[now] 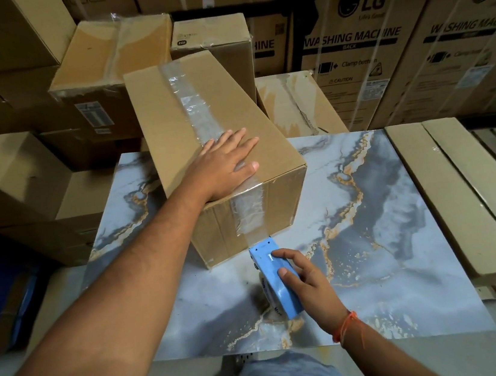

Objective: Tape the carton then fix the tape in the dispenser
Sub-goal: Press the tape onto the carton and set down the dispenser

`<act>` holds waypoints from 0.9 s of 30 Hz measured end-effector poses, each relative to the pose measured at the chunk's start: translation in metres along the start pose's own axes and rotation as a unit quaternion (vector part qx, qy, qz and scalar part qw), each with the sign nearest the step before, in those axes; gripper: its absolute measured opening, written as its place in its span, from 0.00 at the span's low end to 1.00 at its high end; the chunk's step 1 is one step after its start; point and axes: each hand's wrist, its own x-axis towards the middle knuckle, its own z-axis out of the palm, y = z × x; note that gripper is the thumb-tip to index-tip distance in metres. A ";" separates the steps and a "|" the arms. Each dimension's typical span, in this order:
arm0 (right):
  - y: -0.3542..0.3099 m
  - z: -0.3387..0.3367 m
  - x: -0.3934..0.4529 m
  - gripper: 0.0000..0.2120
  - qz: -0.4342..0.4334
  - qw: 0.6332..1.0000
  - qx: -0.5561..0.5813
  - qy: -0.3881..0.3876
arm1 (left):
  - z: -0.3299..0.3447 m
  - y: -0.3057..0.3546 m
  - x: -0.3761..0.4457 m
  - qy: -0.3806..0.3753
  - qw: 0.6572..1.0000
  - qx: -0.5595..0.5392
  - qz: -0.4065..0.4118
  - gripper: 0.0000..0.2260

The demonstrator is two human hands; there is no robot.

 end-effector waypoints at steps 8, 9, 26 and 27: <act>-0.023 0.002 0.017 0.13 0.113 0.982 0.150 -0.019 | 0.000 0.000 -0.001 -0.002 1.000 0.001 -0.003 0.28; -0.025 0.002 0.019 0.12 0.122 0.980 0.158 -0.017 | 0.000 0.000 0.000 -0.002 1.000 0.002 -0.003 0.29; -0.007 -0.001 0.025 0.09 0.173 0.982 0.048 0.054 | 0.000 0.001 0.000 -0.003 1.000 0.006 -0.006 0.28; -0.003 -0.003 0.023 0.09 0.158 0.985 0.011 0.063 | 0.000 0.000 0.000 -0.004 1.000 0.004 -0.006 0.29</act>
